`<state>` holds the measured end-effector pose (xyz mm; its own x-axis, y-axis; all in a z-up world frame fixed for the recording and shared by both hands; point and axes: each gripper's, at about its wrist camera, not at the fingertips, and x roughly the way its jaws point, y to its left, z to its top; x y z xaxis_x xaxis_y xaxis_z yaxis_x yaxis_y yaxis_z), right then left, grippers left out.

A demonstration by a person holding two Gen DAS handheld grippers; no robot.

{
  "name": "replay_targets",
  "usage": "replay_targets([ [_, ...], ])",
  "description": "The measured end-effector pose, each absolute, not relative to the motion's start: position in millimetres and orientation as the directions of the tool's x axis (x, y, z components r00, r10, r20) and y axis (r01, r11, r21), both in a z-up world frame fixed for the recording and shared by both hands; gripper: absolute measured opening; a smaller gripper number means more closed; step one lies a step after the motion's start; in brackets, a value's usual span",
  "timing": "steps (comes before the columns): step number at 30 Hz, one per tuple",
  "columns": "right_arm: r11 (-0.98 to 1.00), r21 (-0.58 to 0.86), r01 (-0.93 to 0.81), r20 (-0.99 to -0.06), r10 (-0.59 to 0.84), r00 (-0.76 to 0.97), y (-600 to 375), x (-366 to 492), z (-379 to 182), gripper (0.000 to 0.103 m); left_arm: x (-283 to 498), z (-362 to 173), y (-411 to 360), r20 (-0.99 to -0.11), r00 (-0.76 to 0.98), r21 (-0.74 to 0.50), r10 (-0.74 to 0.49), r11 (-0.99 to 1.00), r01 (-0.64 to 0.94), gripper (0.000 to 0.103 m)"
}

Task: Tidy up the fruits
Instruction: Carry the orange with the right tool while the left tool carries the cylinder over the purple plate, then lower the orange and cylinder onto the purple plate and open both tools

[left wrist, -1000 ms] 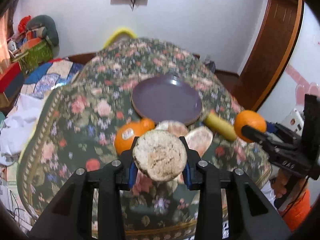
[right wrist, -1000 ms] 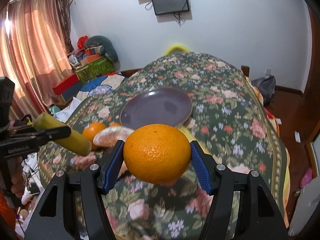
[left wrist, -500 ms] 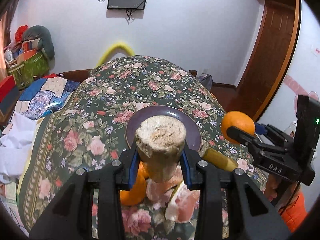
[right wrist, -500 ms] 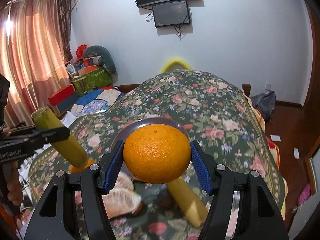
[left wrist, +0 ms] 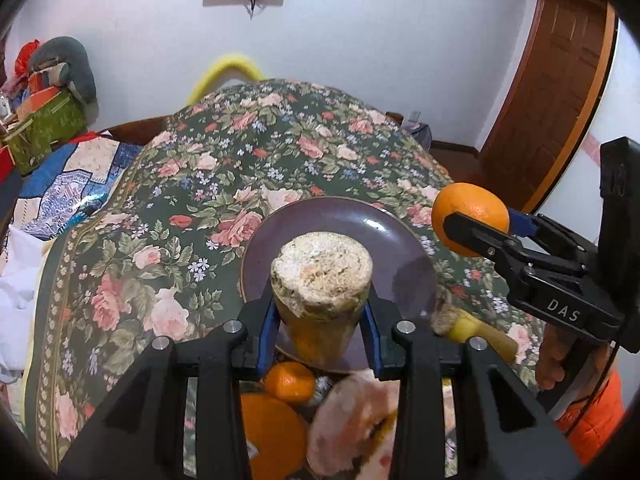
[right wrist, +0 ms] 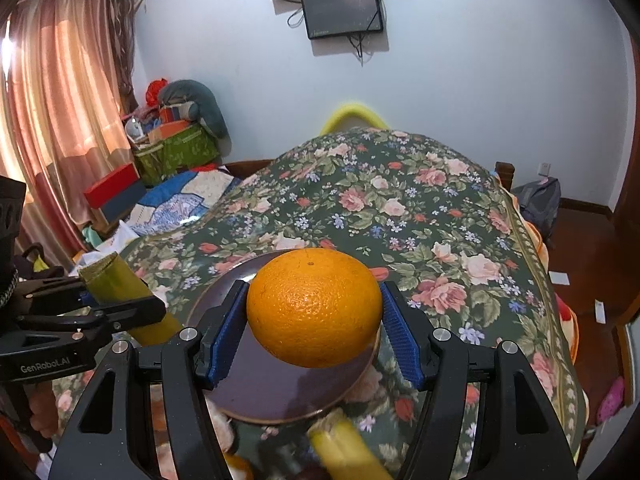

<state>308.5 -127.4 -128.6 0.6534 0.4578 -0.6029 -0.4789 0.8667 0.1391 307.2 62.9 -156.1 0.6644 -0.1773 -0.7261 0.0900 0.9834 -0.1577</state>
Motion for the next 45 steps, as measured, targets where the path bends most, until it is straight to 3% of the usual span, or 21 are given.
replay_targets([
  [19, 0.876, 0.112, -0.469, -0.755, 0.382, 0.533, -101, 376, -165, 0.062, 386, -187, 77, -0.812, 0.540, -0.219, -0.220, 0.973, 0.066, 0.036],
  [25, 0.869, 0.139, -0.474, -0.772, 0.395, 0.498, -96, 385, -169, 0.063, 394, -185, 74, -0.820, 0.546, -0.172, -0.174, 0.984, 0.055, 0.037],
  [27, 0.867, 0.127, -0.483, -0.781, 0.387, 0.489, -92, 385, -171, 0.063, 393, -182, 76, -0.815, 0.548, -0.187, -0.190, 0.980, 0.061, 0.047],
  [45, 0.860, 0.061, -0.507, -0.700, 0.399, 0.592, -119, 330, -120, 0.065, 325, -129, 85, -0.750, 0.653, -0.101, -0.102, 0.994, 0.039, 0.050],
])
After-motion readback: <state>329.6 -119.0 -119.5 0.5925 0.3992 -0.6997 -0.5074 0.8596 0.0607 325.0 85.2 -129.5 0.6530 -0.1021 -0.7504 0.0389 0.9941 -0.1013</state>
